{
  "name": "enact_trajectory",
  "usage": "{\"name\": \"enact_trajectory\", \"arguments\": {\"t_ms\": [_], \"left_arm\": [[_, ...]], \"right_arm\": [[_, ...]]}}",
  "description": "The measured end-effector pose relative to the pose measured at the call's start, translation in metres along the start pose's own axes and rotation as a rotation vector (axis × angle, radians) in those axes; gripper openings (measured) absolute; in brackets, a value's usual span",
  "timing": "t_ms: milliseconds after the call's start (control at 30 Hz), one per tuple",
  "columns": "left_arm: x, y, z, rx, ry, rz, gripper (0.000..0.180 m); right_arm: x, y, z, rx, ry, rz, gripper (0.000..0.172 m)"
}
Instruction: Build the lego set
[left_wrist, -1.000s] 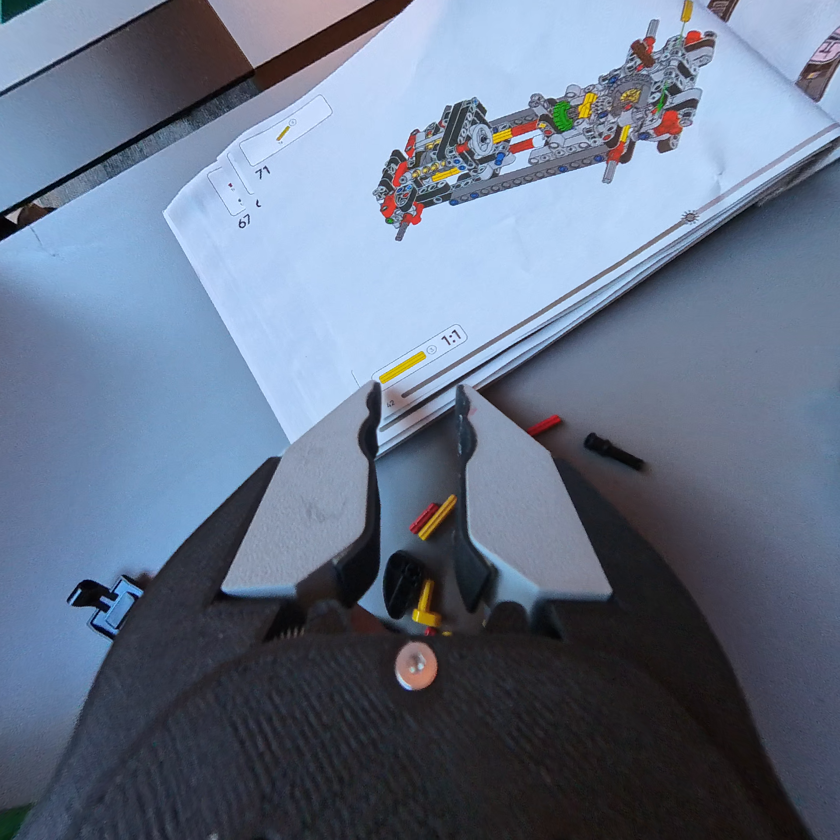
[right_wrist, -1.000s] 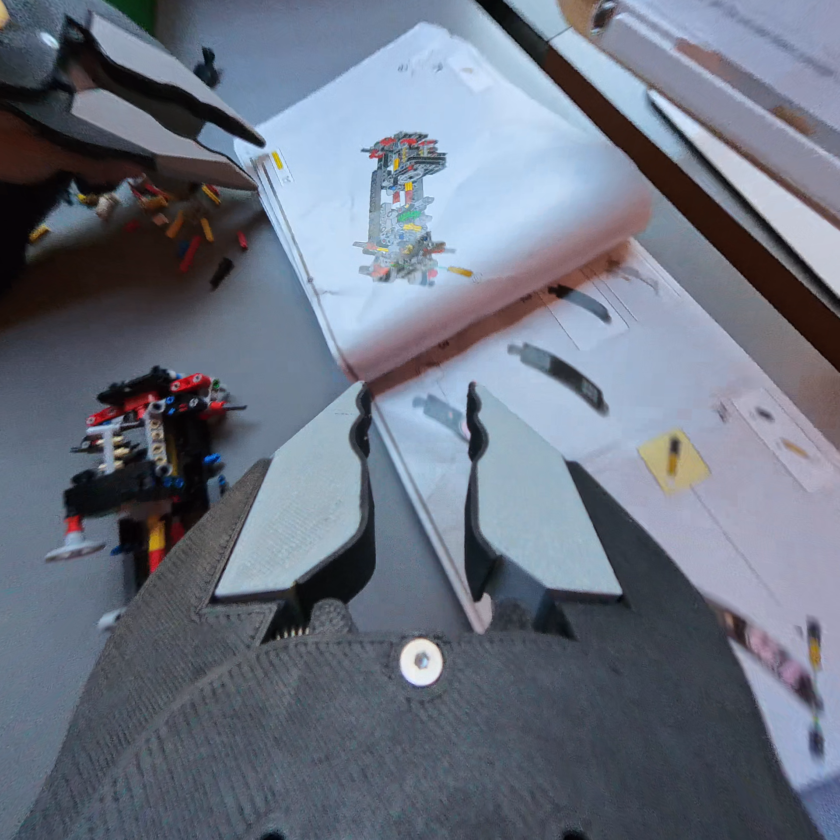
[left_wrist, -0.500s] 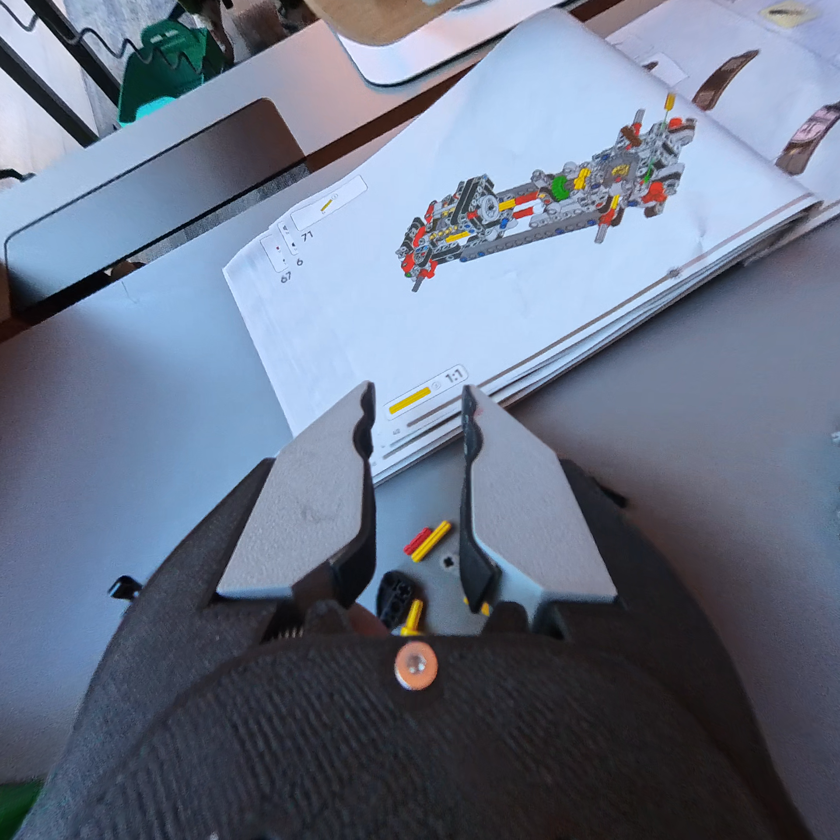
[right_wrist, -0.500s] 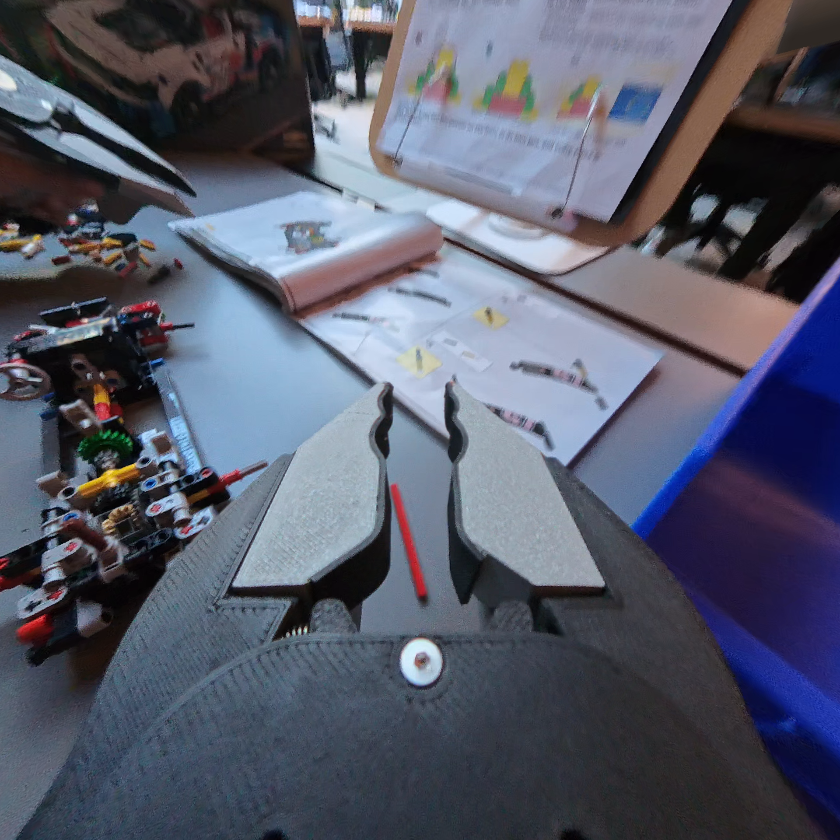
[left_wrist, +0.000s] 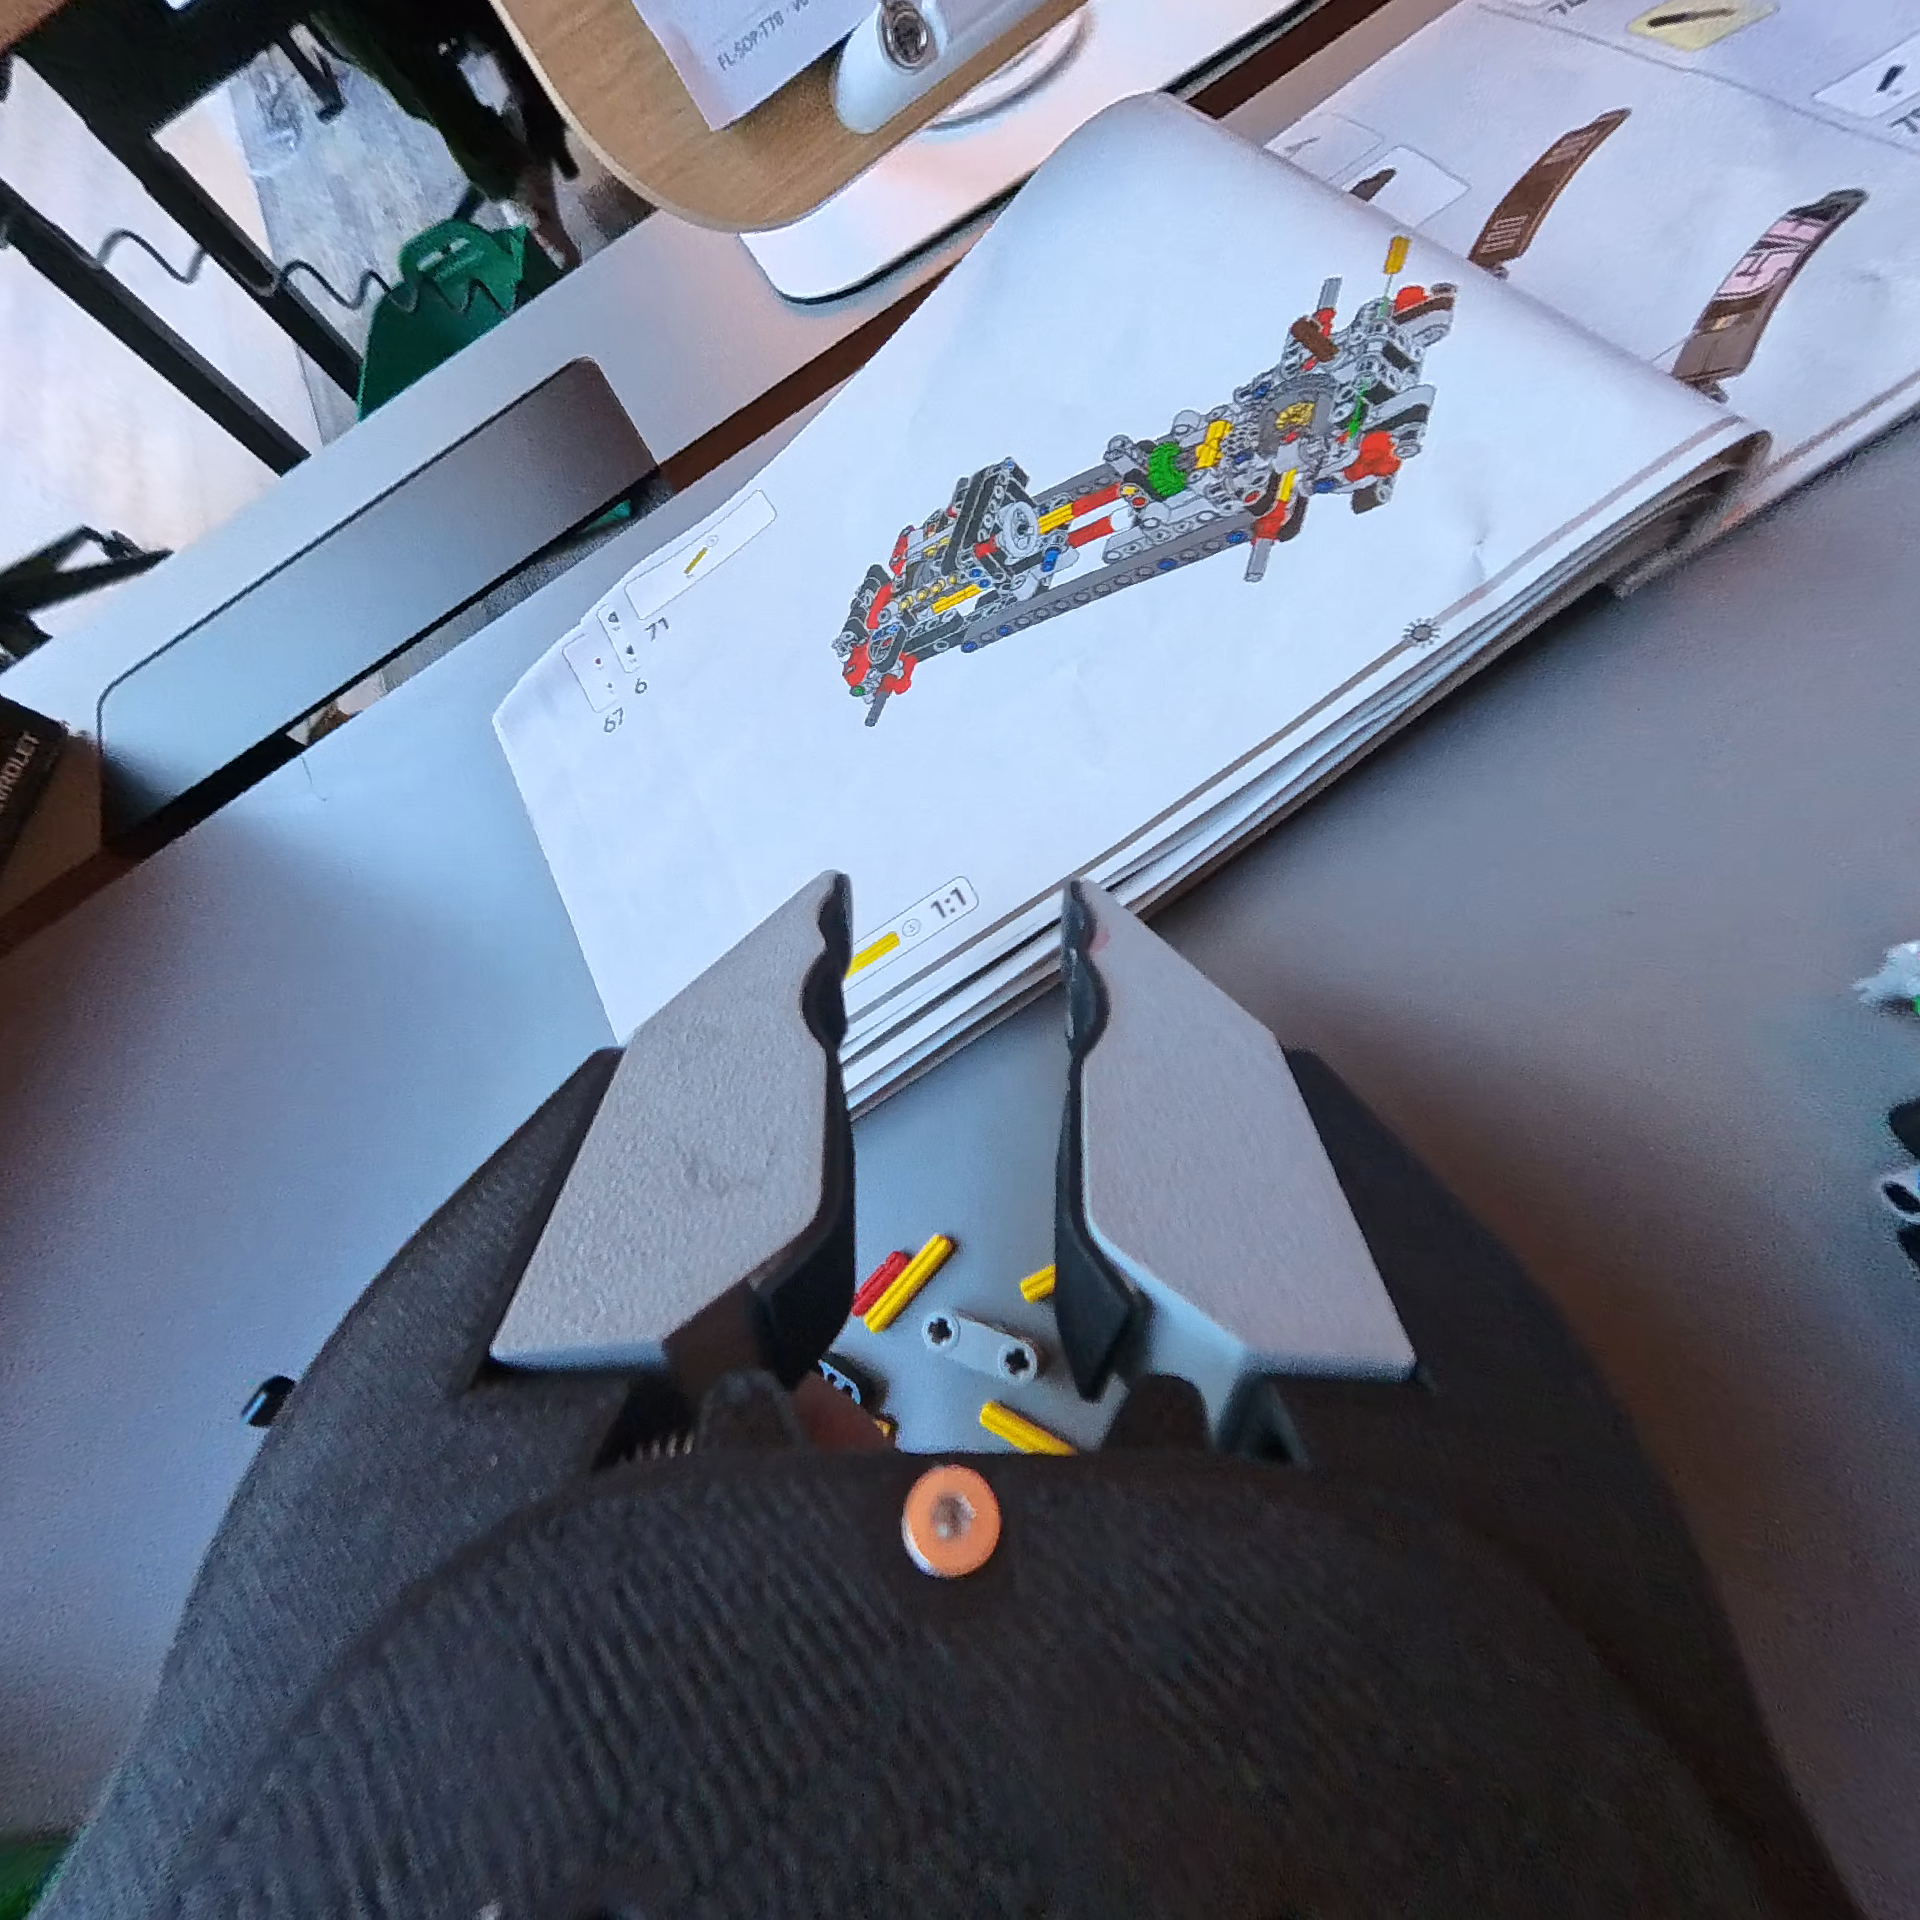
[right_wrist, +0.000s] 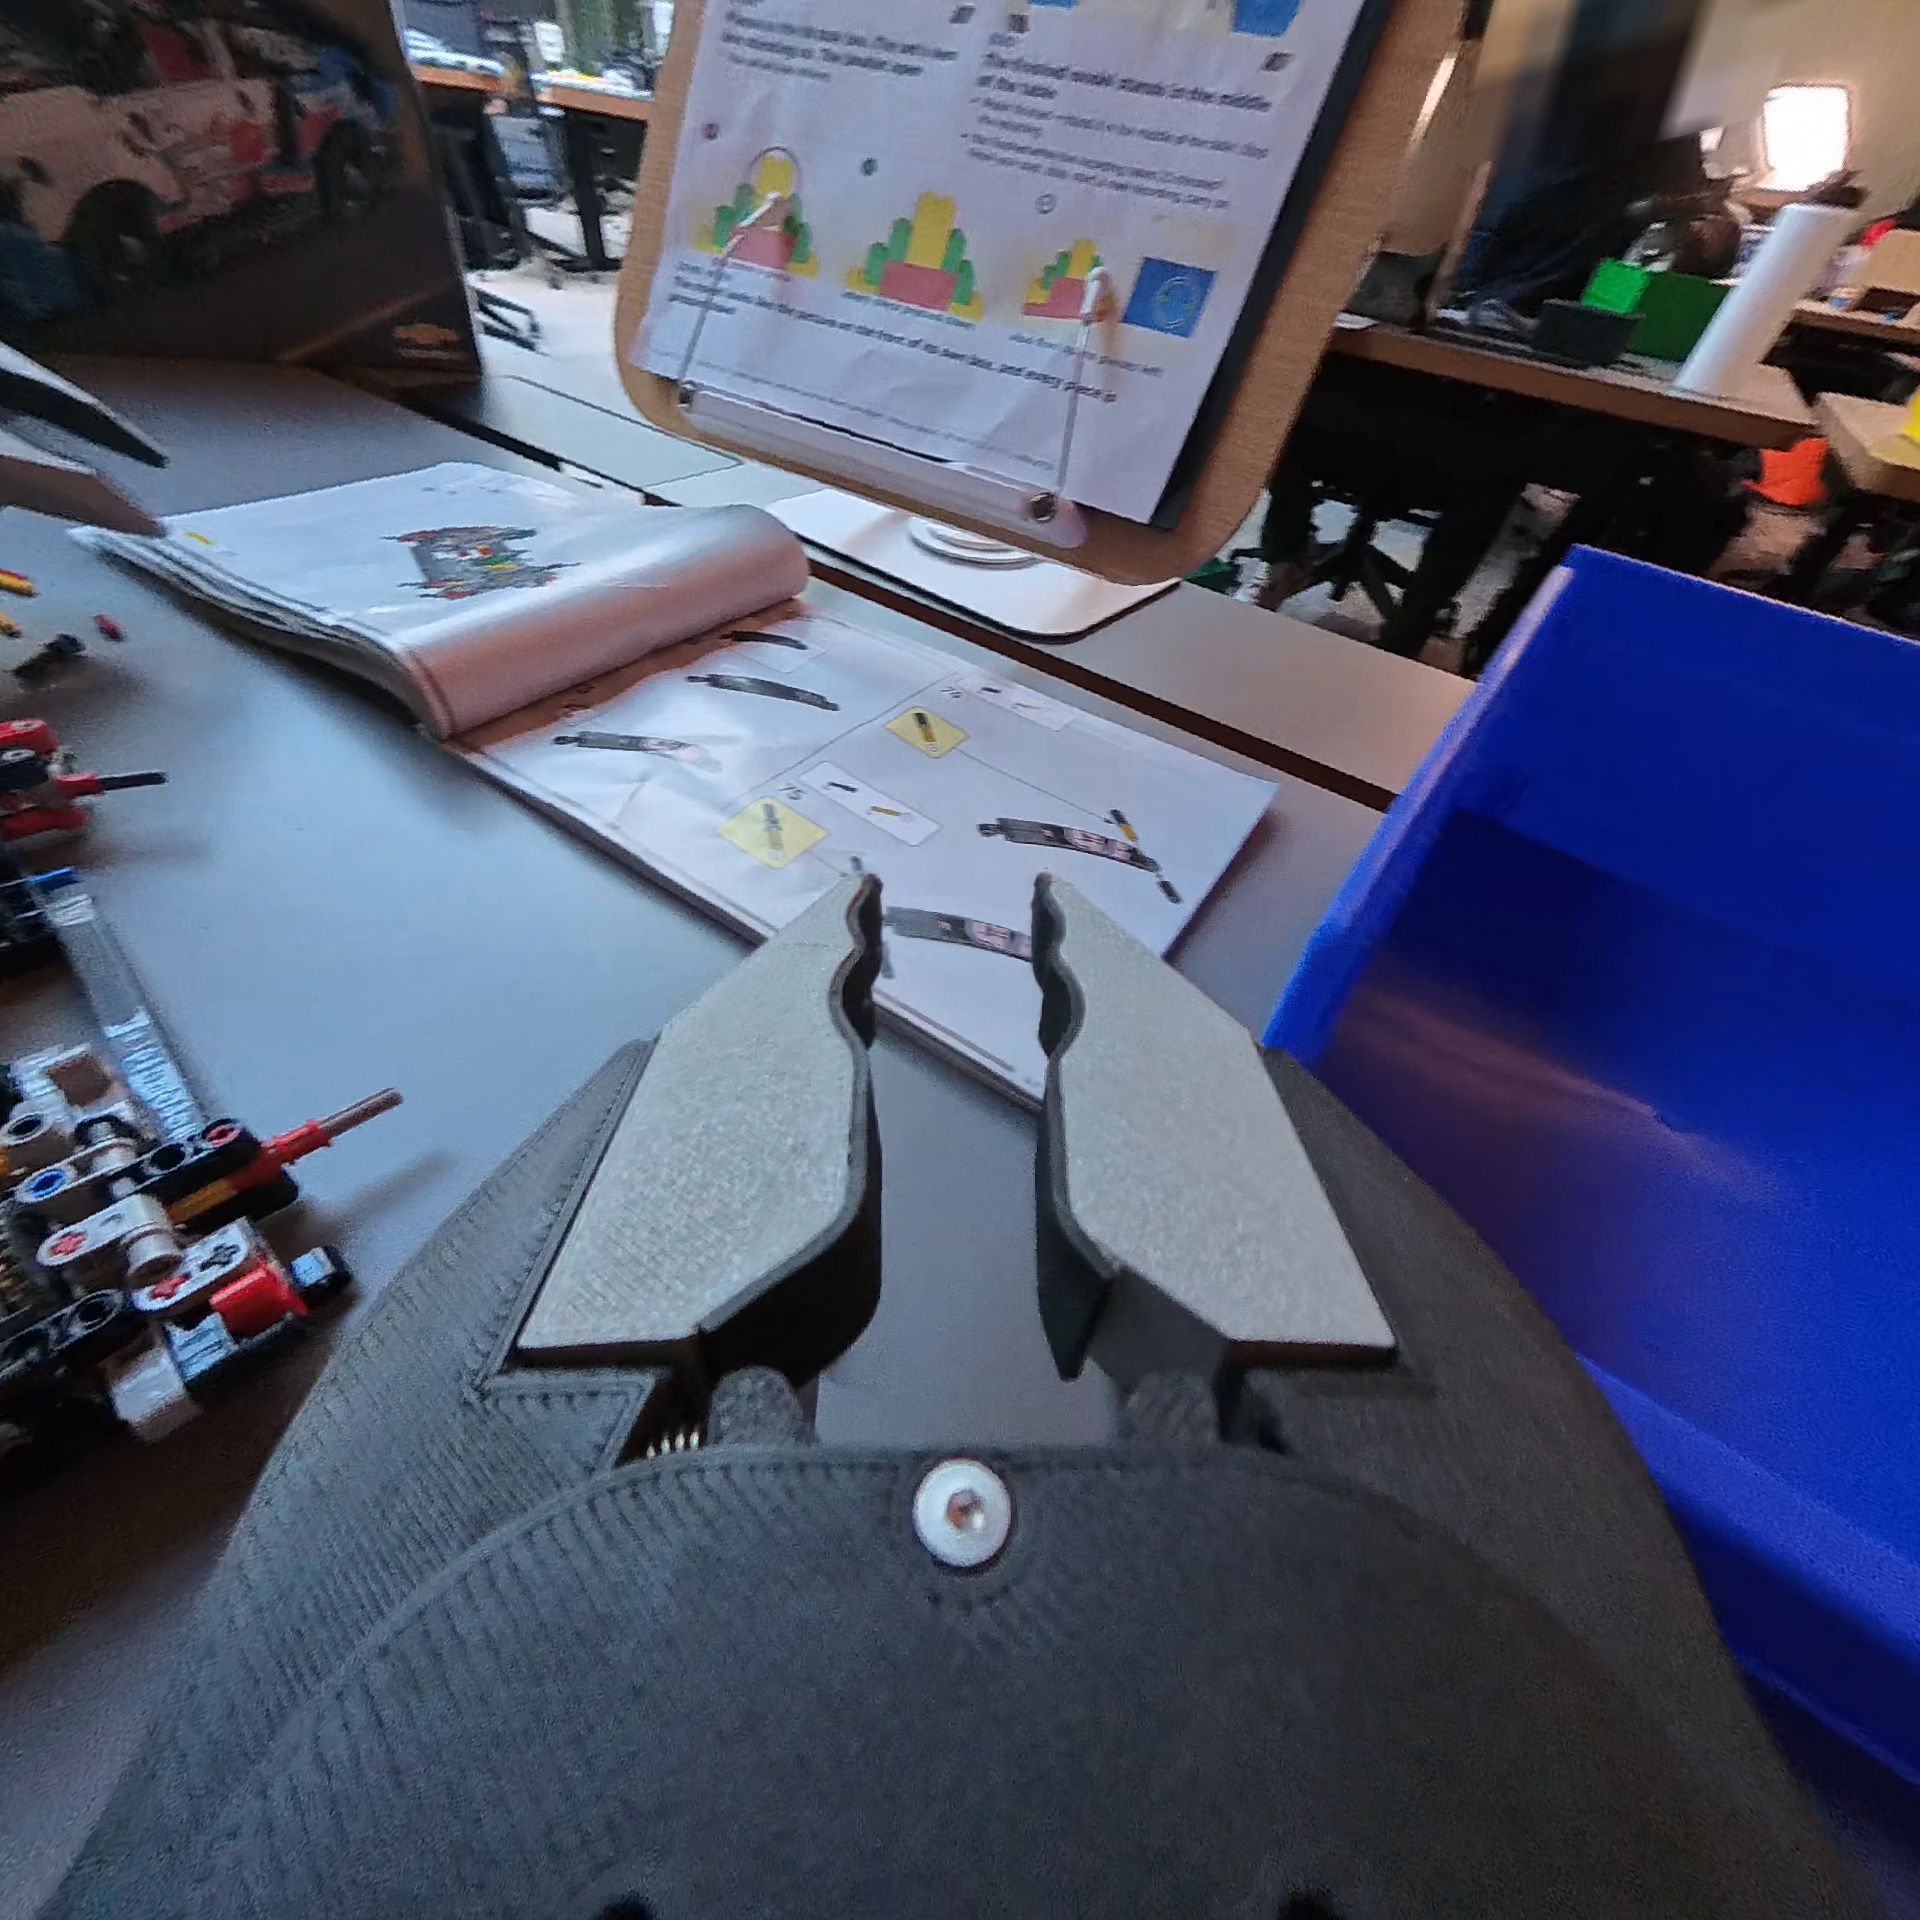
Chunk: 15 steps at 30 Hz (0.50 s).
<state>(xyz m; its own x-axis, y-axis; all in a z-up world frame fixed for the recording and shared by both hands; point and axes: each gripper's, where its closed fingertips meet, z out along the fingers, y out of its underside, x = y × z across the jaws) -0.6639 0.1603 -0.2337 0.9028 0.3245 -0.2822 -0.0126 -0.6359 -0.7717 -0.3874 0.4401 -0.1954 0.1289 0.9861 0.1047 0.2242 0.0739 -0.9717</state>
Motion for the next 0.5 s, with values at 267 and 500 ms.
{"name": "enact_trajectory", "arguments": {"t_ms": [267, 500], "left_arm": [[0.005, -0.005, -0.005, 0.042, -0.013, 0.049, 0.038], [0.003, -0.002, -0.01, 0.054, -0.036, 0.06, 0.038]], "right_arm": [[0.005, 0.013, -0.027, -0.067, 0.181, -0.004, 0.027], [-0.007, 0.016, -0.056, -0.053, 0.22, 0.032, 0.026]]}}
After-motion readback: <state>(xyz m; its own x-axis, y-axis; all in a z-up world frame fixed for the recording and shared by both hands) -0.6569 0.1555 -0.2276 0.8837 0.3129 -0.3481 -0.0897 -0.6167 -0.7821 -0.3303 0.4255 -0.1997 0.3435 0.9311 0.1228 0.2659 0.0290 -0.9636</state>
